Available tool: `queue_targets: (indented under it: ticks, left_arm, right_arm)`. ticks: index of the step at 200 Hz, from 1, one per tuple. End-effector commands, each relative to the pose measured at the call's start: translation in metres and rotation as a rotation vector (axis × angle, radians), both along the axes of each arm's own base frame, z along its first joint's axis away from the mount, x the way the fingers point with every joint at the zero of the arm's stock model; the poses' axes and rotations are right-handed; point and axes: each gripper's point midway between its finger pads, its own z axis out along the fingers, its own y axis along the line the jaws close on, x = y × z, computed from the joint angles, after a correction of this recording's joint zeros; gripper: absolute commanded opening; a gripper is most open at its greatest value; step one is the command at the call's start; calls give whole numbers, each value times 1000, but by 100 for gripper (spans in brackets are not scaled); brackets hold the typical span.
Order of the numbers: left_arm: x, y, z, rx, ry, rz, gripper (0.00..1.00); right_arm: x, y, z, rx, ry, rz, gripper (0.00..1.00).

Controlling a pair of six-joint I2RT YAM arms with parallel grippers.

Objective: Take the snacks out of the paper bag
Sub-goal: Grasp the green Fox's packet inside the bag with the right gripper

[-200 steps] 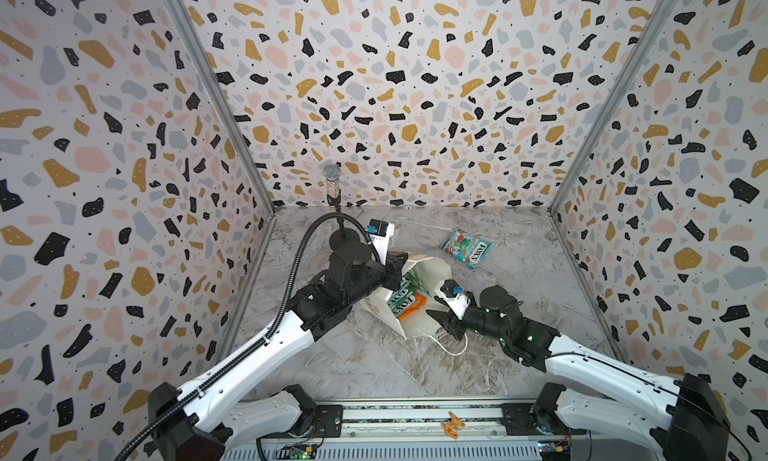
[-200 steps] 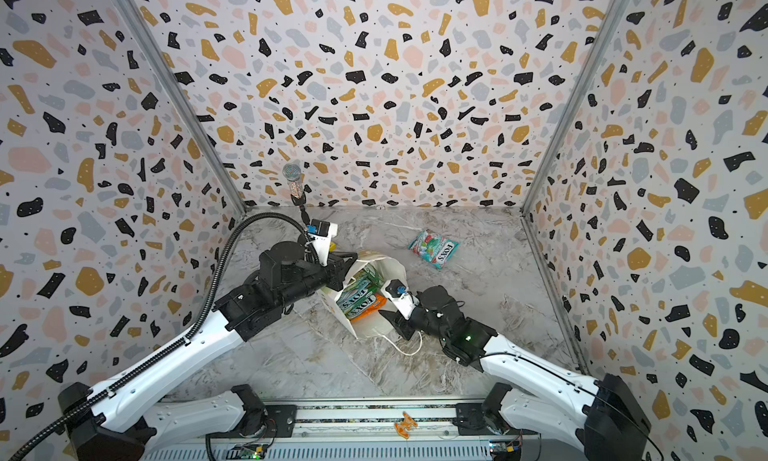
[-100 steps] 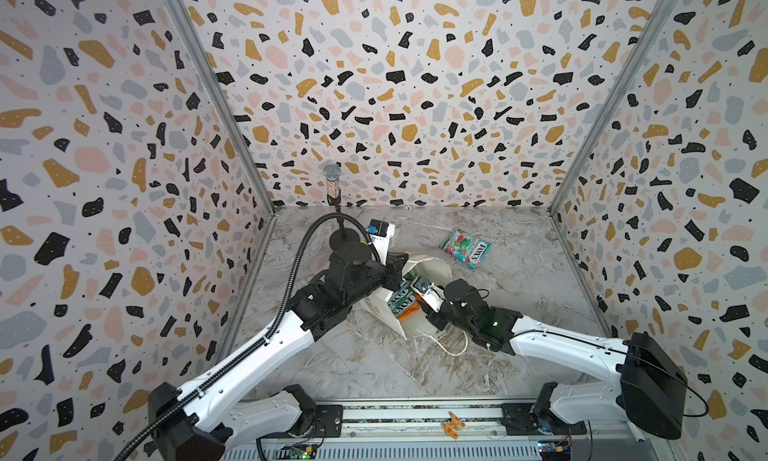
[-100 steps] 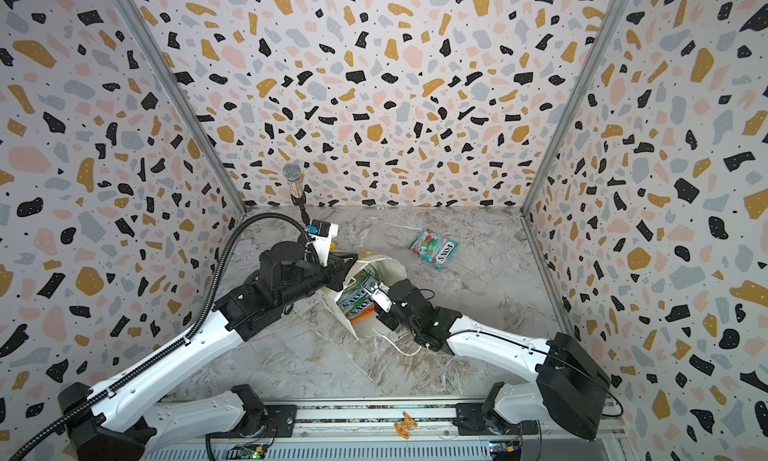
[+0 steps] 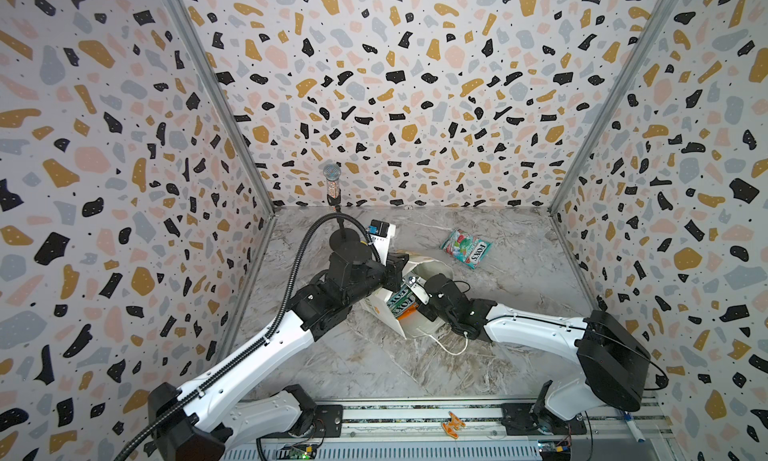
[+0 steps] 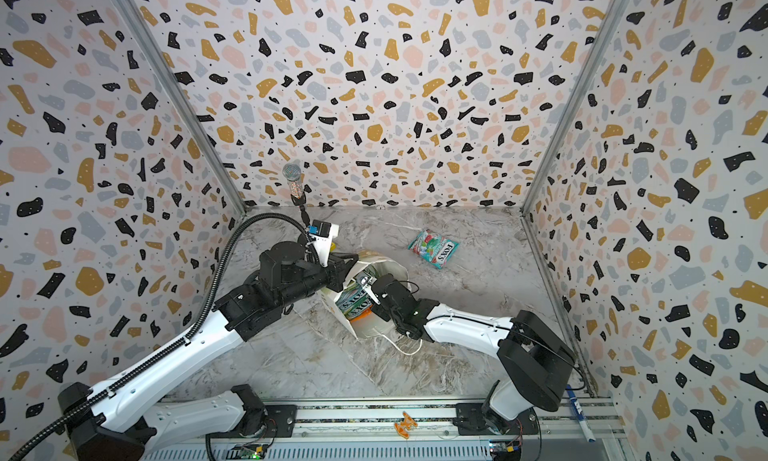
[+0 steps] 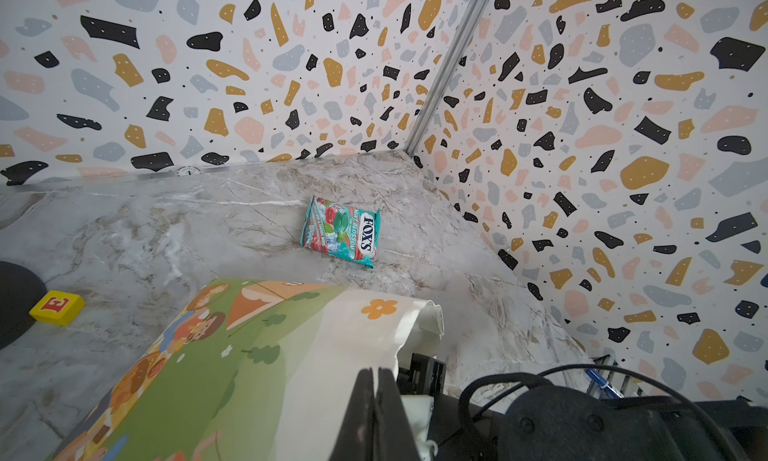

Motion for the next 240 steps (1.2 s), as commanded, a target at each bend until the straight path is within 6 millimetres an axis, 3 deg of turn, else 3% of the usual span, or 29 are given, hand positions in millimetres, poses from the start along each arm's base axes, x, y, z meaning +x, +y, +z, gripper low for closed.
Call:
queue_targets:
  ticks: [1, 139, 157, 199, 240]
  left_arm:
    - [-7, 0, 24, -33, -50, -25, 0]
    - [-9, 1, 23, -25, -46, -34, 0]
    - [-10, 1, 22, -23, -45, -36, 0]
    - [-8, 3, 22, -21, -51, -25, 0]
    - [-1, 9, 19, -19, -52, 31, 0]
  right_arm:
    - [11, 4, 13, 0, -41, -30, 32]
    - [51, 0, -7, -31, -18, -106, 36]
    - [53, -1, -8, -28, -17, -115, 29]
    - [51, -1, 0, 18, -13, -104, 0]
    - [35, -4, 8, 83, 10, -67, 0]
